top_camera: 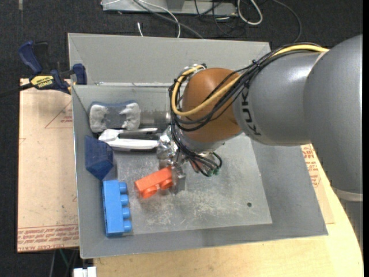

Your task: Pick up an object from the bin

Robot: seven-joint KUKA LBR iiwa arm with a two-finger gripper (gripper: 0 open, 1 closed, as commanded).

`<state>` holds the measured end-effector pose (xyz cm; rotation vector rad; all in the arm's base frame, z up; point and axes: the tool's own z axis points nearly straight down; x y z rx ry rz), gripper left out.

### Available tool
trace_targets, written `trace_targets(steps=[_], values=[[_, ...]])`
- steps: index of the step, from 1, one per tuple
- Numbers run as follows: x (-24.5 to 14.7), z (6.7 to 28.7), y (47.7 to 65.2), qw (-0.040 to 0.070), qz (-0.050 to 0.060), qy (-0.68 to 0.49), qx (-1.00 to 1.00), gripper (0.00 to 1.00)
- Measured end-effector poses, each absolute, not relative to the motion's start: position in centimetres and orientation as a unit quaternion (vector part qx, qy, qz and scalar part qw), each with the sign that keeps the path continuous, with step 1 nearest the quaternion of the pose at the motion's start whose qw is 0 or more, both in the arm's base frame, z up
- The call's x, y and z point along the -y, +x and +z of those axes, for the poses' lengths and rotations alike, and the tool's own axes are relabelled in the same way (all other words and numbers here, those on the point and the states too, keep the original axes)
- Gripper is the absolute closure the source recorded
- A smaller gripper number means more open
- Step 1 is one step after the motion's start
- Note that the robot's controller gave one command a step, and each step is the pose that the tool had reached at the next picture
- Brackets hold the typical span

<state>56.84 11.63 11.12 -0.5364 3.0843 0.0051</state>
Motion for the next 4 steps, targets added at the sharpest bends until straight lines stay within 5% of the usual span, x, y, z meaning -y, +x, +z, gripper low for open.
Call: trace_targets(steps=[1,2,3,4], values=[[-14.1,10.3,53.2,0.004,0.002,-0.318,-0.948,1.00],[-11.7,19.2,56.7,0.011,0.002,-0.191,-0.982,1.00],[-13.8,9.7,53.0,-0.003,0.004,-0.324,-0.946,1.00],[-13.3,19.4,56.5,0.023,0.001,-0.229,-0.973,1.00]])
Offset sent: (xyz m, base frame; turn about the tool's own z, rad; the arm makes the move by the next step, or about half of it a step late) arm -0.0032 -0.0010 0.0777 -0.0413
